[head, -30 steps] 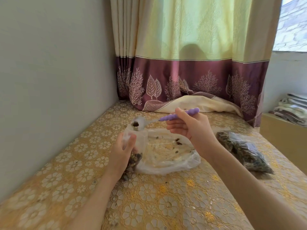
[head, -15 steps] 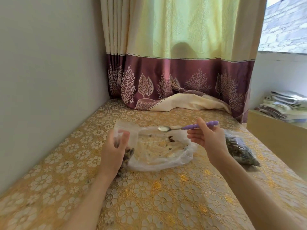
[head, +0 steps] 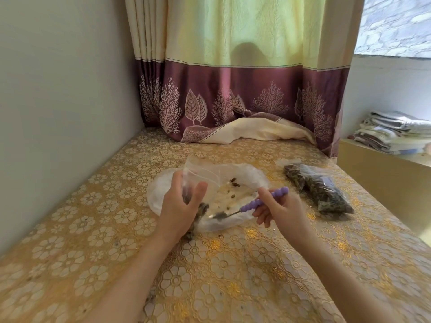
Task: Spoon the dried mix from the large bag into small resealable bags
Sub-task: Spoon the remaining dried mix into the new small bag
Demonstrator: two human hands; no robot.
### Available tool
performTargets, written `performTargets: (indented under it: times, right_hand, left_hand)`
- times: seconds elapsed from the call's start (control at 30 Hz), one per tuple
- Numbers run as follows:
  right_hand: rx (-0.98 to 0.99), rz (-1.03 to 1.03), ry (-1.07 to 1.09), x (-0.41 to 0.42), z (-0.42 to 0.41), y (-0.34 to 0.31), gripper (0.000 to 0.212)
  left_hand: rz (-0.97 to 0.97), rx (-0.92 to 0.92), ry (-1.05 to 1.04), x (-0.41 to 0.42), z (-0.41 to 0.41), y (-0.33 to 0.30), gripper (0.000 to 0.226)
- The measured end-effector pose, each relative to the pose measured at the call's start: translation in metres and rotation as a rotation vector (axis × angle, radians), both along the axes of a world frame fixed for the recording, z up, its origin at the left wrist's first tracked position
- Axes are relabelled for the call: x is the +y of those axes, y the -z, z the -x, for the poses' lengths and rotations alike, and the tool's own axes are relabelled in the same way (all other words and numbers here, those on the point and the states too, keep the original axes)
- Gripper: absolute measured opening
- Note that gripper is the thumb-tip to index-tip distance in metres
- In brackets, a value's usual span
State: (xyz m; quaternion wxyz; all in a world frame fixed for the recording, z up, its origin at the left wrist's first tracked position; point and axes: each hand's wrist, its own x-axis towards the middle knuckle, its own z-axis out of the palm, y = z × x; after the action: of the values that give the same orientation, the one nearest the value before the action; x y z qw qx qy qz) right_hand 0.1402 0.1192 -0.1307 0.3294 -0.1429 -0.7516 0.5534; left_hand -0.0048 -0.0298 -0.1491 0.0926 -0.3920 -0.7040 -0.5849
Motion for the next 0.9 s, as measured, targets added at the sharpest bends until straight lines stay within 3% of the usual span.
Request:
performTargets:
  times: [0.23,0.47,0.7,0.9]
  right_hand:
    - [0.054,-0.064,0.170,0.002,-0.018,0.010,0.043]
    - [0.124,0.016,0.348,0.000,-0.026,0.020,0.044]
    - [0.152,0.101,0.238,-0.012,-0.016,0.019,0.043]
    - [0.163,0.189,0.332,-0.004,-0.022,0.025,0.048]
  left_hand:
    - [0.098,0.043,-0.031,0.004,0.008,0.013,0.047]
    - [0.168,0.083,-0.047,0.006,0.010,0.018,0.058]
    - [0.170,0.056,-0.036,0.006,0.011,0.019,0.069]
    - [0.188,0.052,-0.038,0.006,0.010,0.019,0.056]
